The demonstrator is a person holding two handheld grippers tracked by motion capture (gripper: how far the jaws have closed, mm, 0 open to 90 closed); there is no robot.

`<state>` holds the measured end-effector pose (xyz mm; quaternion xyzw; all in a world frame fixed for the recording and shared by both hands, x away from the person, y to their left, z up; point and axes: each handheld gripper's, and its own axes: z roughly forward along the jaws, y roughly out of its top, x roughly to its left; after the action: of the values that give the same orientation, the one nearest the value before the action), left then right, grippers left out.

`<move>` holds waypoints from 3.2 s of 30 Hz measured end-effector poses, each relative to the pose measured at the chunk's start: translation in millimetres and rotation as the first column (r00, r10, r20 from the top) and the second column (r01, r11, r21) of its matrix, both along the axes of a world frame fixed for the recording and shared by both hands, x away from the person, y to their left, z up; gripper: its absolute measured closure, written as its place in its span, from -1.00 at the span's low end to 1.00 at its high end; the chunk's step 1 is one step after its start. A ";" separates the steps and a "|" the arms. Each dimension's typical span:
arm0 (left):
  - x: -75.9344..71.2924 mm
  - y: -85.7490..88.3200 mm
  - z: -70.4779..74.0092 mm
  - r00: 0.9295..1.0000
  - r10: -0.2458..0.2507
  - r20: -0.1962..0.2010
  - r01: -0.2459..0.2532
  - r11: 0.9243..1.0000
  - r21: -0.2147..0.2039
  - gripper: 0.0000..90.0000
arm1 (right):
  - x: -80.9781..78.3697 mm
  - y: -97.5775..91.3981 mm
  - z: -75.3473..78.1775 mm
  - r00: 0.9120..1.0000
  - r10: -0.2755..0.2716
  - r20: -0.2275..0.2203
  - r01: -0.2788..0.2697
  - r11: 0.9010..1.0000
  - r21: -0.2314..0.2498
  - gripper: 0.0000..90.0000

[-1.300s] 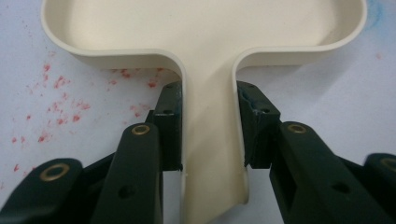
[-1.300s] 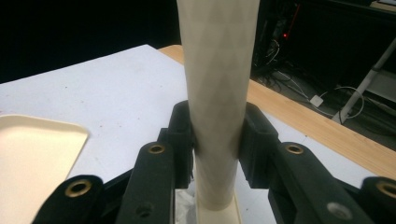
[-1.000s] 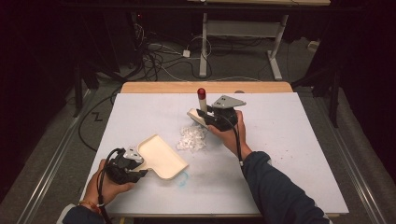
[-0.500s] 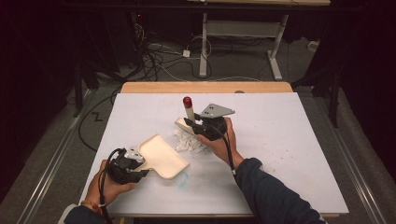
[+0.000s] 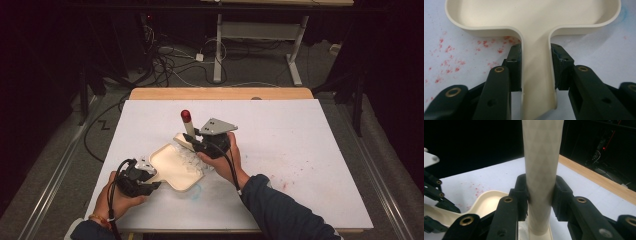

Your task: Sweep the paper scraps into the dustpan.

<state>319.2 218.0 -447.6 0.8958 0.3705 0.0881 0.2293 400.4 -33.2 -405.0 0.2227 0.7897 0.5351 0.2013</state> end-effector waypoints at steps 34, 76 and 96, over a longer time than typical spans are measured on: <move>0.6 0.0 -2.2 1.000 0.004 -0.008 -0.004 1.000 -0.004 0.40 | 38.7 -34.3 25.6 0.989 -0.122 0.081 0.124 0.992 -0.025 0.57; 4.7 -0.2 -7.3 0.999 0.002 -0.040 -0.001 1.000 0.013 0.41 | -11.2 -50.9 42.5 0.979 0.194 0.064 -0.194 0.981 -0.010 0.57; 6.8 -7.3 -8.6 0.999 0.009 -0.047 -0.007 0.999 0.043 0.41 | -56.2 -109.5 23.5 0.991 0.131 -0.026 -0.134 0.977 -0.163 0.57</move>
<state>326.0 210.7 -456.2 0.9009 0.3773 0.0758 0.2008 344.2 -142.7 -381.5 0.1563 0.8457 0.4786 0.1769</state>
